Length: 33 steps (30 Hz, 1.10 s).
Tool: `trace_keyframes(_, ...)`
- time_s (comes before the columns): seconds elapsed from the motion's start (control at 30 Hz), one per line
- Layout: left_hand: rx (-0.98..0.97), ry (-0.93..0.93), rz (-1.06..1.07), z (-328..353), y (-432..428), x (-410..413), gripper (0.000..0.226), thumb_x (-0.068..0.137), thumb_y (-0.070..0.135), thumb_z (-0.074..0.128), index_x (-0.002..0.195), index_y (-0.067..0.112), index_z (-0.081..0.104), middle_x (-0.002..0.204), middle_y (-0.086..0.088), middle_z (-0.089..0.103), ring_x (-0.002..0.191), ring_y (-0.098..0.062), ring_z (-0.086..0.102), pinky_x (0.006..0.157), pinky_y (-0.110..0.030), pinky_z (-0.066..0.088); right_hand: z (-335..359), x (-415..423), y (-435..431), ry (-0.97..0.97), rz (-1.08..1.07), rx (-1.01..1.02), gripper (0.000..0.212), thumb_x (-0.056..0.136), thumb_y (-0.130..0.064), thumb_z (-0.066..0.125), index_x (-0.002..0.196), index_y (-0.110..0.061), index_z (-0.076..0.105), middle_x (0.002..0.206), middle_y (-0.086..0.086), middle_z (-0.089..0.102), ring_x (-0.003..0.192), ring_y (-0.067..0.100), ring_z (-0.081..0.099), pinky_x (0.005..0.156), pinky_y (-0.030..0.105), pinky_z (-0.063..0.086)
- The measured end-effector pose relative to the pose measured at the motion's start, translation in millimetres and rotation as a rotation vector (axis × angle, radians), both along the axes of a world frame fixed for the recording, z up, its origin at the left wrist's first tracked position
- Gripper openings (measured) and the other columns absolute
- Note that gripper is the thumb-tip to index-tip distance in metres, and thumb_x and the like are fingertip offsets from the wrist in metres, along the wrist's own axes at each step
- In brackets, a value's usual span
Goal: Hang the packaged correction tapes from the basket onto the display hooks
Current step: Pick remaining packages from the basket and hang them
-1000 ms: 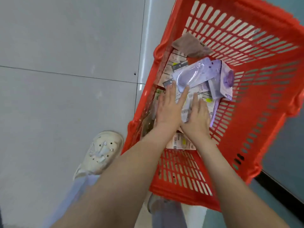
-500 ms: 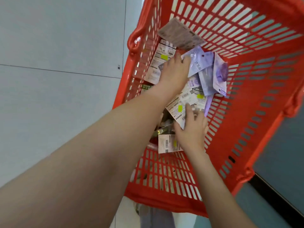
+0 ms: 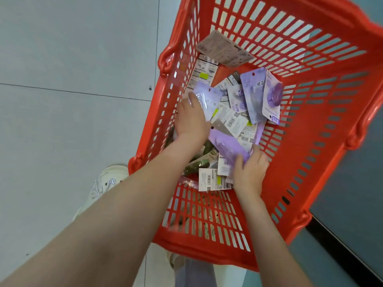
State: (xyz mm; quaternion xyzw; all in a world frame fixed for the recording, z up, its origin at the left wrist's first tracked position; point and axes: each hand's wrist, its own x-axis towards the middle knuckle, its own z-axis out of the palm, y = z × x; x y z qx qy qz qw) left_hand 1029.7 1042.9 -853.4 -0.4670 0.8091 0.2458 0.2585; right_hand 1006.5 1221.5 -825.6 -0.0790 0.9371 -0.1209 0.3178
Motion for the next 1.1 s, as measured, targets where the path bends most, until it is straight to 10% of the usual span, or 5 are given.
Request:
trace_keyframes(0.17, -0.165, -0.052, -0.265, 4, 14, 9, 0.093, 0.088, 0.05, 0.057, 0.149, 0.0, 0.007, 0.139, -0.023, 0.036, 0.12, -0.032, 0.044, 0.1, -0.037, 0.035, -18, 2, -7, 0.005, 0.382, 0.11, 0.08, 0.082, -0.035, 0.069, 0.149, -0.022, 0.028, 0.134, 0.016, 0.046, 0.124, 0.037, 0.04, 0.101, 0.052, 0.031)
trace_keyframes(0.37, 0.253, 0.117, -0.029, 90, 14, 24, 0.085, 0.087, 0.033, 0.061, 0.153, 0.023, 0.008, 0.136, -0.022, 0.025, 0.109, -0.041, 0.048, 0.093, -0.037, 0.039, 47, -2, -4, -0.056, 0.249, 0.093, 0.071, 0.091, -0.028, 0.058, 0.151, -0.031, 0.021, 0.116, 0.017, 0.042, 0.099, 0.041, 0.052, 0.074, 0.046, 0.046)
trace_keyframes(0.7, 0.475, 0.374, -0.067, 416, -38, 20, 0.075, 0.089, 0.03, 0.06, 0.152, 0.025, 0.019, 0.151, -0.013, 0.022, 0.14, -0.026, 0.028, 0.108, -0.029, 0.027, 405, -12, -68, 0.099, 0.055, -0.252, 0.074, 0.087, -0.024, 0.056, 0.15, -0.04, 0.02, 0.112, 0.0, 0.037, 0.078, 0.025, 0.053, 0.07, 0.036, 0.046)
trace_keyframes(1.1, 0.333, 0.851, -0.611, 797, -40, 14, 0.073, 0.089, 0.033, 0.062, 0.151, 0.031, 0.023, 0.126, -0.013, 0.045, 0.116, -0.027, 0.048, 0.077, -0.017, 0.027, 790, 18, -53, 0.612, -0.129, -0.26, 0.08, 0.091, -0.036, 0.049, 0.152, -0.039, -0.002, 0.114, 0.007, 0.047, 0.09, 0.039, 0.056, 0.073, 0.043, 0.045)
